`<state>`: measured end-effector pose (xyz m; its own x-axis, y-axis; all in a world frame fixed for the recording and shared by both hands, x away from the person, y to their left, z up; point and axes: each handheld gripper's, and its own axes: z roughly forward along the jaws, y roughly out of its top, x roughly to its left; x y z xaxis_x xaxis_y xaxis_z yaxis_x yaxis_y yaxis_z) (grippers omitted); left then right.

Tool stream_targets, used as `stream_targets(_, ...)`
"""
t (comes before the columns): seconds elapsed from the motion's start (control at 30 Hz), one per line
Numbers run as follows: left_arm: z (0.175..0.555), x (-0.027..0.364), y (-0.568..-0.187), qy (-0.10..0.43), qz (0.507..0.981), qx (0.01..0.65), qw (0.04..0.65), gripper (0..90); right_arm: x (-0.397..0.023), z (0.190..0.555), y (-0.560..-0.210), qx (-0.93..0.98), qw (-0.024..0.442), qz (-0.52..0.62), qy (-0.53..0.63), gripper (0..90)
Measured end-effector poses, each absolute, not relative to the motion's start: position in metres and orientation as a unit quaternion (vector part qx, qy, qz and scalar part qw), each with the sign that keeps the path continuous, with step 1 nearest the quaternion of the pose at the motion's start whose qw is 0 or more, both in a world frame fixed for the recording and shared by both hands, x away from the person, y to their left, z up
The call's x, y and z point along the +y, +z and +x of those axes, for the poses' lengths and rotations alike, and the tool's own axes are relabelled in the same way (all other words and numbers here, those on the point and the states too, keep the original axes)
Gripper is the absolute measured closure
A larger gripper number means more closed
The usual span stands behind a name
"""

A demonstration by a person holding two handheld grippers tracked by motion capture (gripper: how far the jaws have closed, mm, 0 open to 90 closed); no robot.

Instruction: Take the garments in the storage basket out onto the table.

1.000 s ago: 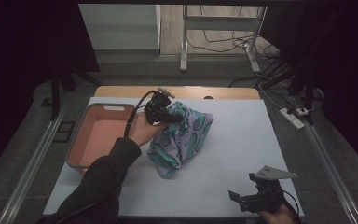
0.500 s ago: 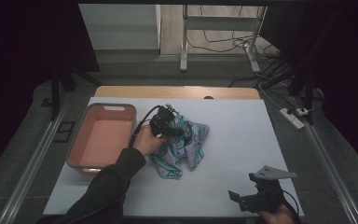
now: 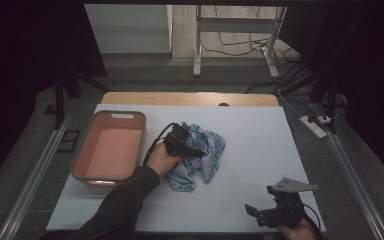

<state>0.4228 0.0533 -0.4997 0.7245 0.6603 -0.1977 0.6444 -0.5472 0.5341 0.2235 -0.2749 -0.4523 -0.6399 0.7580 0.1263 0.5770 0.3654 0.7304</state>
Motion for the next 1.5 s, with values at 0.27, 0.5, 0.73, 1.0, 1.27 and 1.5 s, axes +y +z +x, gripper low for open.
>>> stream_targets(0.27,0.420,0.058,-0.498,0.004,0.874,0.371,0.315,19.2,-0.274,0.223,-0.452,0.819,0.116,0.407,0.387,0.0)
stream_targets(0.5,0.419,0.061,-0.496,-0.010,0.872,0.363,0.327,7.7,-0.275,0.224,-0.452,0.819,0.116,0.408,0.386,0.0)
stream_targets(0.73,0.417,0.065,-0.491,-0.012,0.869,0.350,0.350,0.0,-0.274,0.224,-0.453,0.820,0.115,0.407,0.386,0.0)
stream_targets(1.0,0.412,0.069,-0.477,-0.015,0.865,0.341,0.368,0.0,-0.274,0.224,-0.453,0.820,0.115,0.407,0.385,0.0)
stream_targets(1.27,0.405,0.075,-0.463,0.001,0.869,0.333,0.366,0.0,-0.274,0.224,-0.453,0.821,0.116,0.406,0.384,0.0)
stream_targets(1.5,0.398,0.081,-0.458,0.002,0.871,0.321,0.371,0.0,-0.274,0.224,-0.453,0.821,0.116,0.407,0.384,0.0)
